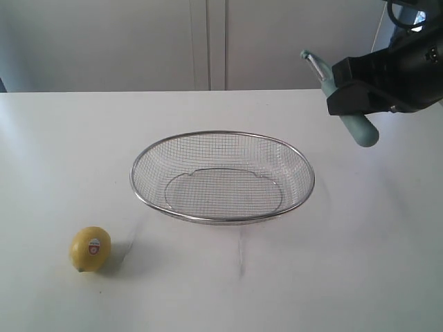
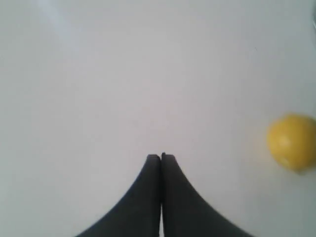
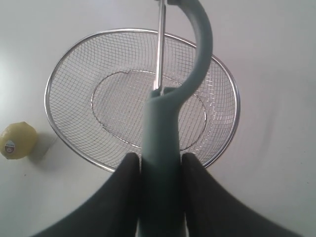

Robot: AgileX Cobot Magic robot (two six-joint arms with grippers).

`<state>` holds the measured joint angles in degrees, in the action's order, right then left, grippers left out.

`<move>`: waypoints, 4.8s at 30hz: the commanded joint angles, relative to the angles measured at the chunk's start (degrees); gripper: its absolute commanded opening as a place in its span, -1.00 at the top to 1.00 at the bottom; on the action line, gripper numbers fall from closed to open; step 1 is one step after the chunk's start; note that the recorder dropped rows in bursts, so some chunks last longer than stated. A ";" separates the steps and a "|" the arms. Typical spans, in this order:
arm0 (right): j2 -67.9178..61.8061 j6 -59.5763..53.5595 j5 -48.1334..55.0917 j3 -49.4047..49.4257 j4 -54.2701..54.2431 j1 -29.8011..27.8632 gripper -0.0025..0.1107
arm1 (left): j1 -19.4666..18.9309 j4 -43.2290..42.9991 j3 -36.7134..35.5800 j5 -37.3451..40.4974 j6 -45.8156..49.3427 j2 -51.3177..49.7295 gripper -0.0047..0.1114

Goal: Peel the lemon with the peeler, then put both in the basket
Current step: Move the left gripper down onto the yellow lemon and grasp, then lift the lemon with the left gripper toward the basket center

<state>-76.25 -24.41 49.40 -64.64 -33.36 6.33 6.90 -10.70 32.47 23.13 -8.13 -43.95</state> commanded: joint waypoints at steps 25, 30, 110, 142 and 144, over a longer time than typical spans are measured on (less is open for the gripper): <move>0.04 0.26 0.07 0.14 -2.27 -0.04 0.96 | 6.97 39.59 13.49 7.10 29.40 -35.36 -0.47; 0.04 0.26 -0.03 0.14 -2.37 -0.04 0.96 | 7.01 40.56 13.49 5.36 29.40 -37.94 -0.47; 0.04 0.26 -0.62 0.14 -2.50 -0.04 0.96 | 10.46 47.60 13.49 -3.01 38.94 -53.39 -0.27; -15.69 -22.52 14.46 4.12 -25.08 3.35 0.96 | 10.46 98.19 10.54 4.82 116.82 -15.55 0.92; -17.45 -22.52 14.59 4.12 -25.08 5.71 0.96 | 10.46 99.33 10.54 5.75 120.03 -16.38 0.92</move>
<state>-91.62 -45.17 62.43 -60.70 -56.64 9.45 17.28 83.04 43.23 27.60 106.87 -59.55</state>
